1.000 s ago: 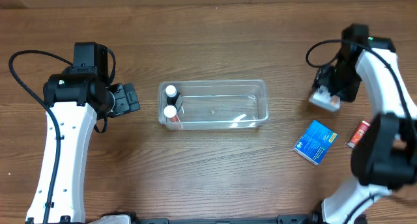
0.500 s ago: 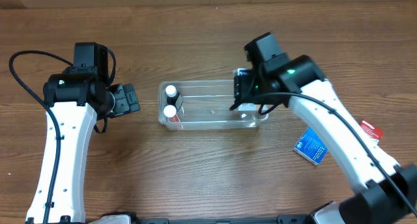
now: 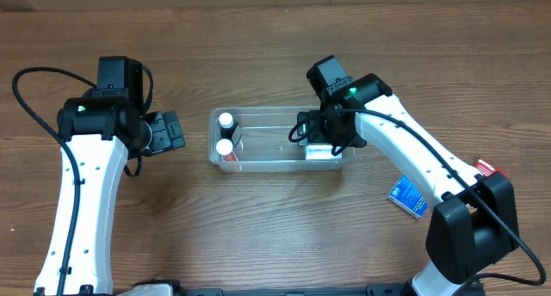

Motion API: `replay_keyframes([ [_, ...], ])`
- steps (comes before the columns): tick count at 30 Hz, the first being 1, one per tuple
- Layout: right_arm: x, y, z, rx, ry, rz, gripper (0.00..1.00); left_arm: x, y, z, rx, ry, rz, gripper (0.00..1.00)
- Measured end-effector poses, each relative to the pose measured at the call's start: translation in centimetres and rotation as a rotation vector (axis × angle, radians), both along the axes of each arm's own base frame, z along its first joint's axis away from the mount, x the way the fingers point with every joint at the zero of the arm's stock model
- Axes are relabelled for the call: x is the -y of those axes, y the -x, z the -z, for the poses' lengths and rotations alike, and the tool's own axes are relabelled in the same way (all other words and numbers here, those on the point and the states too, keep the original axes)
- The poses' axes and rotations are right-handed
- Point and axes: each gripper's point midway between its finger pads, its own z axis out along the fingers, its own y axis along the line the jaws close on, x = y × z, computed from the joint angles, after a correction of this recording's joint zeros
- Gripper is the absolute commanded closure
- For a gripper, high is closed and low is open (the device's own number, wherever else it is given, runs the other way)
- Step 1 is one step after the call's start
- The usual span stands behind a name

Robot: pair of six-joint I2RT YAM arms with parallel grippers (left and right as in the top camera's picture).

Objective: Pack container
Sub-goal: 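Lower the Hansaplast box upright into the container's right end, release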

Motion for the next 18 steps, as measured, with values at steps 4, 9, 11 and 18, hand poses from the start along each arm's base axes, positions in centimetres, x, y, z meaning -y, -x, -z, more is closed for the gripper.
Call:
replay_keyframes([
  [4, 0.0, 0.1, 0.0, -0.003, 0.002, 0.000, 0.11, 0.0, 0.0, 0.0, 0.000, 0.000, 0.000, 0.00],
  [9, 0.7, 0.1, 0.0, 0.003, 0.037, 0.006, 0.13, 0.0, 0.0, 0.0, 0.000, 0.000, 0.000, 0.00],
  [11, 1.0, -0.1, -0.9, 0.034, 0.045, 0.009, 0.19, 0.0, 0.0, 0.0, 0.000, 0.000, 0.000, 0.00],
  [18, 1.6, 2.1, -6.9, 0.107, -0.023, -0.014, 0.78, 0.0, 0.1, 0.0, -0.003, 0.000, 0.000, 0.00],
])
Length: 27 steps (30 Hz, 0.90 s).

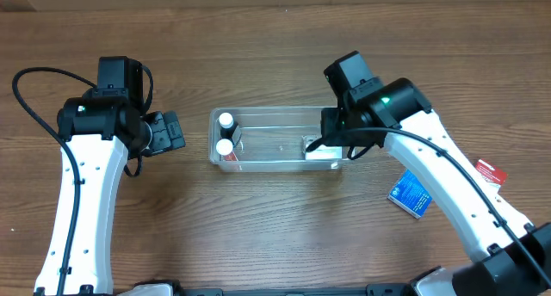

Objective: Pack container
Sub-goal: 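Lower the Hansaplast box upright into the container's right end, release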

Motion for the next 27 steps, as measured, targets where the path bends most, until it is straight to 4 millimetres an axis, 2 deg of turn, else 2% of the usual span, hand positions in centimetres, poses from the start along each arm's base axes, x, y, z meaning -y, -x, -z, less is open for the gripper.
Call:
replay_keyframes([
  [7, -0.7, 0.3, 0.9, -0.028, -0.035, -0.015, 0.79, 0.0, 0.0, 0.0, 0.000, 0.000, 0.000, 0.00],
  [16, -0.3, 1.5, 7.0, -0.076, -0.020, -0.017, 0.78, 0.0, 0.0, 0.0, 0.000, 0.000, 0.000, 0.00],
  [24, -0.2, 1.6, 7.4, -0.076, -0.014, -0.022, 0.75, 0.0, 0.0, 0.0, 0.000, 0.000, 0.000, 0.00],
  [25, -0.1, 1.6, 7.0, -0.077, -0.007, -0.027, 0.72, 0.0, 0.0, 0.0, 0.000, 0.000, 0.000, 0.00],
  [26, 0.0, 1.4, 6.2, -0.071, 0.004, -0.031, 0.57, 0.0, 0.0, 0.0, 0.000, 0.000, 0.000, 0.00],
  [27, 0.2, 0.9, 4.9, -0.053, 0.016, -0.024, 0.31, 0.0, 0.0, 0.0, 0.000, 0.000, 0.000, 0.00],
])
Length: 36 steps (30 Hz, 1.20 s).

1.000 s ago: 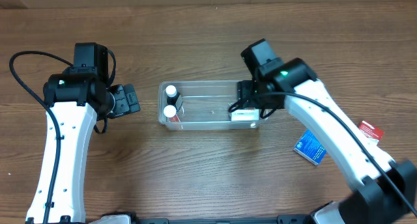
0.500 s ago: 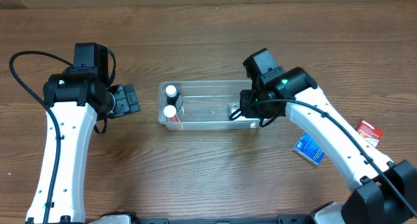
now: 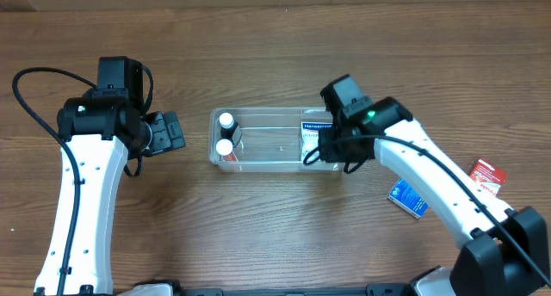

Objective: Pack container
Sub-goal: 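Lower the Hansaplast box upright into the container's right end, release, then grasp the blue Vicks VapoDrops box with the right gripper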

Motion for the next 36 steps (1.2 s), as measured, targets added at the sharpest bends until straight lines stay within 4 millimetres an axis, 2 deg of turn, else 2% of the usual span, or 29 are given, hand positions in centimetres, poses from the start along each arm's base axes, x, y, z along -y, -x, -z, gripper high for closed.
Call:
replay_keyframes([
  [1, 0.2, -0.6, -1.5, 0.026, 0.010, 0.012, 0.18, 0.0, 0.0, 0.0, 0.000, 0.000, 0.000, 0.00],
  [2, 0.6, -1.6, -3.5, 0.069, 0.012, 0.047, 0.11, 0.0, 0.0, 0.0, -0.001, 0.000, 0.000, 0.00],
  [3, 1.5, -2.3, -5.6, 0.108, 0.016, 0.093, 0.00, 0.0, 0.0, 0.0, -0.001, 0.000, 0.000, 0.00],
  [4, 3.5, -3.2, -8.2, 0.157, 0.011, 0.178, 0.00, 0.0, 0.0, 0.0, -0.001, 0.000, 0.000, 0.00],
  [5, 5.2, -3.6, -9.6, 0.185, 0.006, 0.245, 0.00, 0.0, 0.0, 0.0, -0.001, 0.000, 0.000, 0.00],
  [6, 7.9, -3.7, -10.9, 0.205, 0.006, 0.345, 0.00, 0.0, 0.0, 0.0, -0.001, 0.000, 0.000, 0.00],
  [9, 15.3, -2.0, -11.4, 0.152, 0.041, 0.621, 0.00, 0.0, 0.0, 0.0, -0.001, 0.000, 0.000, 0.00],
  [11, 18.0, -1.6, -10.1, 0.111, 0.040, 0.724, 0.00, 0.0, 0.0, 0.0, -0.001, 0.000, 0.000, 0.00],
  [13, 19.4, -0.5, -6.4, 0.026, 0.040, 0.779, 0.00, 0.0, 0.0, 0.0, 0.001, 0.001, 0.000, 0.00],
  [15, 19.3, 1.0, -2.0, -0.064, 0.042, 0.789, 0.00, 0.0, 0.0, 0.0, 0.001, 0.001, 0.000, 0.00],
  [18, 18.8, 3.5, 3.5, -0.158, 0.053, 0.780, 0.00, 0.0, 0.0, 0.1, -0.002, 0.003, 0.001, 0.00],
  [21, 18.7, 5.1, 6.5, -0.192, 0.060, 0.776, 0.00, 0.1, 0.1, 0.1, -0.003, 0.004, 0.001, 0.00],
  [28, 19.6, 5.6, 7.8, -0.176, 0.106, 0.783, 0.00, 0.1, 0.1, 0.1, -0.003, 0.003, 0.001, 0.00],
  [36, 19.8, 6.2, 10.9, -0.140, 0.112, 0.757, 0.00, 0.1, 0.0, 0.1, -0.002, 0.003, 0.001, 0.00],
])
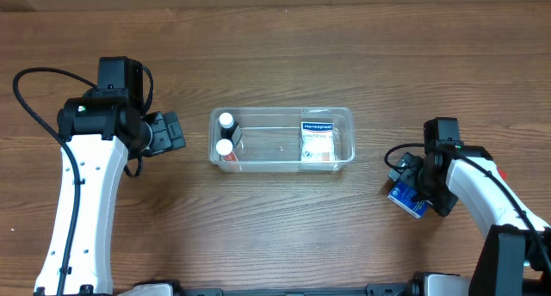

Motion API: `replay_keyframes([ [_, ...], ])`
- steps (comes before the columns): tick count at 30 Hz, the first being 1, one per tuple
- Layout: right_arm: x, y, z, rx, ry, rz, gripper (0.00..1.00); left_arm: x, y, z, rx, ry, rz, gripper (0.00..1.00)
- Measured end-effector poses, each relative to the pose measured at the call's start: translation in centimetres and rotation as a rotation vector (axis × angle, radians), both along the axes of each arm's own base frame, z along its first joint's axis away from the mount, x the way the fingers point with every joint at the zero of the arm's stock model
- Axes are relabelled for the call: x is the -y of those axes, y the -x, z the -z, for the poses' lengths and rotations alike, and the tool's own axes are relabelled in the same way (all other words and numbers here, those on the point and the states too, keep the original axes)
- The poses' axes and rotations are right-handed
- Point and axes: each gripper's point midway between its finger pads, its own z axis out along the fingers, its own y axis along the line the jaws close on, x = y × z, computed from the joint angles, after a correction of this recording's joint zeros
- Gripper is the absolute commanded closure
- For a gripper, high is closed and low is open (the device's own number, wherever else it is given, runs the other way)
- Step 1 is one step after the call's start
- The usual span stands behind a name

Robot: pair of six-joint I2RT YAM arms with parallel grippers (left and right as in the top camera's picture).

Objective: Pack container
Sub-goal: 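Grasp the blue Vicks VapoDrops box with the right gripper, then place the Vicks box upright in the container's middle, release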

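The clear plastic container [343, 115] lies at the table's middle. Two white-capped bottles [225, 121] stand at its left end. A white box with a blue band [317, 141] lies flat at its right end. A blue packet [410, 201] rests on the table to the right. My right gripper [403, 177] is down over the packet's upper left edge, its fingers apart and largely hidden by the wrist. My left gripper [172, 132] hangs left of the container, apart from it, and its jaws cannot be made out.
The right arm crosses the spot at the far right where its own body hides the tabletop. Cables loop off both arms. Bare wood surrounds the container on every side.
My right gripper was at the container's right end beside the white box. It has moved right and toward the front, to the blue packet. The box stays in the container. The left arm is unchanged.
My right gripper first held the white box on edge at the container's right end, and still did a moment later. Then the box lay flat inside with the gripper beside it. Now that gripper is over the blue packet. The left arm never moved.
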Motion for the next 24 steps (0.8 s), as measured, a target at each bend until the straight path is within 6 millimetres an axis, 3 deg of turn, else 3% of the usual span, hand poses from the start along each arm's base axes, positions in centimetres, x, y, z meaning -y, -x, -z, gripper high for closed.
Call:
replay_keyframes([
  [4, -0.1, -0.1, 0.1, 0.006, -0.001, -0.042, 0.21, 0.0, 0.0, 0.0, 0.000, 0.000, 0.000, 0.00],
  [9, -0.2, -0.1, 0.2, 0.006, -0.007, -0.050, 0.38, 0.0, 0.0, 0.0, 0.000, 0.000, 0.000, 0.00],
  [17, -0.4, 0.7, -0.5, -0.045, -0.020, -0.054, 0.38, 0.0, 0.0, 0.0, -0.001, 0.000, 0.000, 0.00],
  [20, -0.8, -1.1, -3.7, -0.020, -0.046, -0.063, 0.43, 0.0, 0.0, 0.0, 0.000, 0.000, 0.000, 0.00],
  [22, -1.8, -3.8, -7.8, 0.065, -0.053, -0.115, 0.44, 0.0, 0.0, 0.0, 0.000, 0.000, 0.000, 0.00],
  [24, -4.2, -6.4, -12.7, 0.183, -0.056, -0.219, 0.44, 0.0, 0.0, 0.0, 0.000, 0.000, 0.000, 0.00],
])
